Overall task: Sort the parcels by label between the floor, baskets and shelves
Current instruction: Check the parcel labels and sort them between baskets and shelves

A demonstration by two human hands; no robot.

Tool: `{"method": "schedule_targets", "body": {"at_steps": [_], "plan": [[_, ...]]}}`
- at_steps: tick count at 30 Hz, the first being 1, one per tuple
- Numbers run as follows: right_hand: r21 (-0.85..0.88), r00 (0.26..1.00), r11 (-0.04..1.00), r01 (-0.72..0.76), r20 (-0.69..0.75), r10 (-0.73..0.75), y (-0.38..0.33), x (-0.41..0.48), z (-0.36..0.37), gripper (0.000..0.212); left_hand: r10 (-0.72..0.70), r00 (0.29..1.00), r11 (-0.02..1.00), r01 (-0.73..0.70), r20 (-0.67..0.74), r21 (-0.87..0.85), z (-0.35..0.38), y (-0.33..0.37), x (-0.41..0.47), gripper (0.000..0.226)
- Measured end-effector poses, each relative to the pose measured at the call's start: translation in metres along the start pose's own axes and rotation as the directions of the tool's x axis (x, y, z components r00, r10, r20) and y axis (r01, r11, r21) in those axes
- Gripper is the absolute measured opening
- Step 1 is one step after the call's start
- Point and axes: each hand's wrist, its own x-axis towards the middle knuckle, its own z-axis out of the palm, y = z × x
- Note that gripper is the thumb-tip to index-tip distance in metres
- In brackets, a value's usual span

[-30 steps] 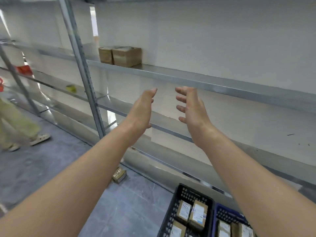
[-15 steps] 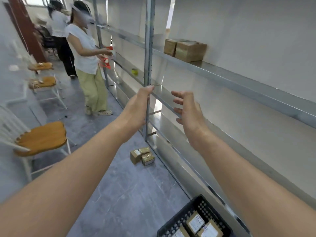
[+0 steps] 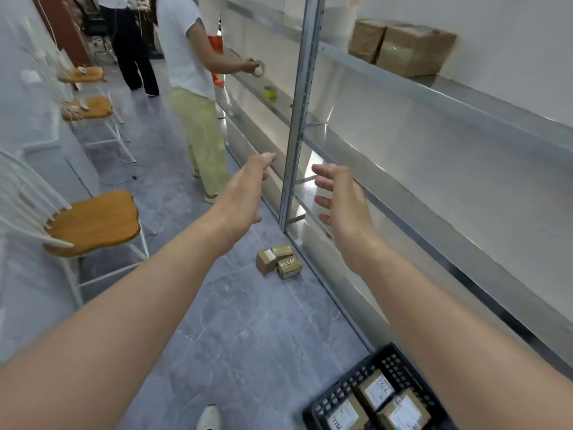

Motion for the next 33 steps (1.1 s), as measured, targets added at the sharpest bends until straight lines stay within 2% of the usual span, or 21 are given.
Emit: {"method": "schedule_targets", "body": {"at_steps": [3, 6, 10, 15, 17, 20, 21, 24, 28, 30, 33], "plan": [[0.014, 1.0, 1.0, -0.006, -0.029, 0.007, 0.006, 0.029, 0.036, 0.077, -0.032, 0.998, 0.999, 0.032, 0.047, -0.006, -0.025, -0.01, 0.039, 0.073], [0.038, 0.996, 0.997, -0.064, -0.066, 0.067, 0.01, 0.06, 0.072, 0.063, -0.057, 0.994, 0.998, 0.057, 0.092, 0.003, -0.053, -0.023, 0.083, 0.066], [0.009, 0.988, 0.993, -0.119, -0.103, 0.119, 0.017, 0.094, 0.107, 0.062, -0.098, 0.988, 0.995, 0.098, 0.121, 0.012, -0.079, -0.038, 0.137, 0.052], [-0.003, 0.974, 0.988, -0.152, -0.168, 0.149, 0.027, 0.15, 0.124, 0.075, -0.135, 0.975, 0.991, 0.134, 0.179, 0.015, -0.078, -0.043, 0.197, 0.053], [0.006, 0.973, 0.987, -0.161, -0.167, 0.16, 0.034, 0.174, 0.125, 0.068, -0.154, 0.969, 0.988, 0.154, 0.194, 0.014, -0.07, -0.045, 0.224, 0.05], [0.026, 0.975, 0.985, -0.172, -0.139, 0.174, 0.044, 0.218, 0.12, 0.044, -0.198, 0.96, 0.98, 0.198, 0.198, 0.023, -0.052, -0.052, 0.268, 0.048], [0.03, 0.974, 0.984, -0.175, -0.14, 0.177, 0.051, 0.235, 0.117, 0.046, -0.215, 0.957, 0.977, 0.213, 0.196, 0.027, -0.045, -0.054, 0.283, 0.047], [0.051, 0.962, 0.975, -0.215, -0.158, 0.221, 0.078, 0.293, 0.107, 0.07, -0.248, 0.951, 0.969, 0.239, 0.186, 0.068, -0.021, -0.061, 0.33, 0.047], [0.063, 0.948, 0.958, -0.279, -0.142, 0.286, 0.108, 0.366, 0.09, 0.082, -0.304, 0.939, 0.949, 0.286, 0.161, 0.13, 0.011, -0.073, 0.395, 0.044], [0.07, 0.939, 0.946, -0.316, -0.121, 0.323, 0.121, 0.393, 0.084, 0.096, -0.338, 0.927, 0.937, 0.314, 0.164, 0.153, 0.025, -0.081, 0.421, 0.051], [0.077, 0.924, 0.928, -0.364, -0.097, 0.37, 0.142, 0.43, 0.078, 0.093, -0.386, 0.905, 0.916, 0.355, 0.177, 0.185, 0.042, -0.093, 0.458, 0.064]]}}
